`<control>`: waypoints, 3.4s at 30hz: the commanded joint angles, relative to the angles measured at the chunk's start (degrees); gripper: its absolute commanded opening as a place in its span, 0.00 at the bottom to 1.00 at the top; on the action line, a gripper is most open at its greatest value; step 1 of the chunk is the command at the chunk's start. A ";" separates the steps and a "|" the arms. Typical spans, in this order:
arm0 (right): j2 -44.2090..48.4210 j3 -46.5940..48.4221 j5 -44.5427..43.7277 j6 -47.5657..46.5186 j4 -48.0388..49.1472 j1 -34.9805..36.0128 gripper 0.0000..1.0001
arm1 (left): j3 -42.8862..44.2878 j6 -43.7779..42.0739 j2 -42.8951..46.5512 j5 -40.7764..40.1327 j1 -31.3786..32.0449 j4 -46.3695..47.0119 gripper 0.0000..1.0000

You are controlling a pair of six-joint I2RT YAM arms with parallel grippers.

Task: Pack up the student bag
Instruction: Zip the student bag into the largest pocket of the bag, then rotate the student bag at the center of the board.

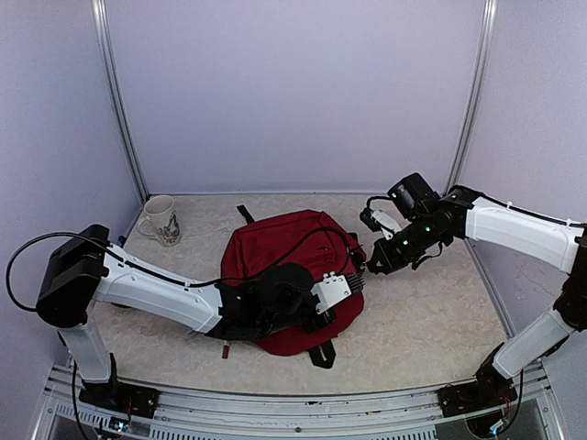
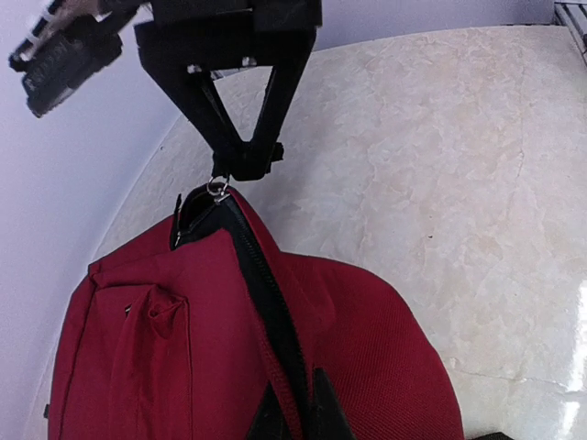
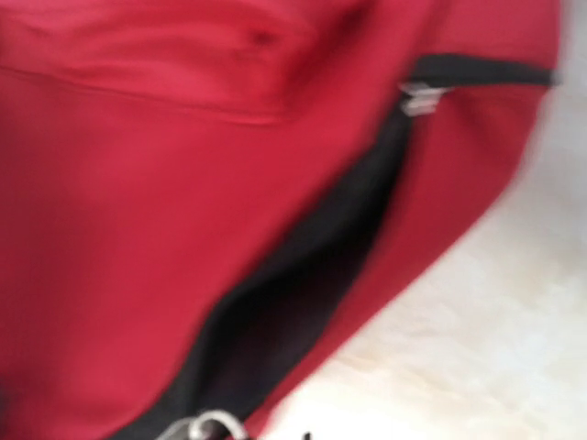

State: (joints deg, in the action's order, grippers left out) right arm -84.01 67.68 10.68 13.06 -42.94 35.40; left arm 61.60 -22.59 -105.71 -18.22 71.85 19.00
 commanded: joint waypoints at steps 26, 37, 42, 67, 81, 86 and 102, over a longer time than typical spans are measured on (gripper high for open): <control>-13.85 5.45 -12.60 -9.12 6.04 -11.06 0.00 | -20.05 -2.33 21.25 17.36 10.76 -2.99 0.00; 3.93 -4.51 6.76 -3.01 7.84 -11.14 0.49 | -11.03 0.78 21.68 14.35 8.73 -4.31 0.93; 8.01 -12.78 9.45 6.76 14.70 -10.78 0.65 | -9.18 9.45 28.53 24.09 -0.54 -7.85 0.99; -5.71 -22.07 16.16 16.52 36.34 -15.20 0.00 | -11.39 35.55 12.13 29.66 -33.05 -10.55 0.81; -31.46 24.63 10.98 -3.42 12.65 -21.73 0.00 | 7.22 28.71 -8.25 33.71 -11.86 -14.92 0.71; -31.99 28.29 13.65 -3.95 11.70 -21.73 0.24 | 17.27 21.05 -11.82 33.64 -4.84 -14.53 0.75; -5.35 -1.11 4.53 7.00 10.57 -16.53 0.93 | 25.57 35.73 -11.17 20.97 -38.49 -24.49 0.99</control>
State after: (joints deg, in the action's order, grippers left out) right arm -92.23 74.43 19.88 14.72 -30.13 15.09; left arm 85.67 10.33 -111.66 8.93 37.28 2.33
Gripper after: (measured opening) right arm 0.893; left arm 0.942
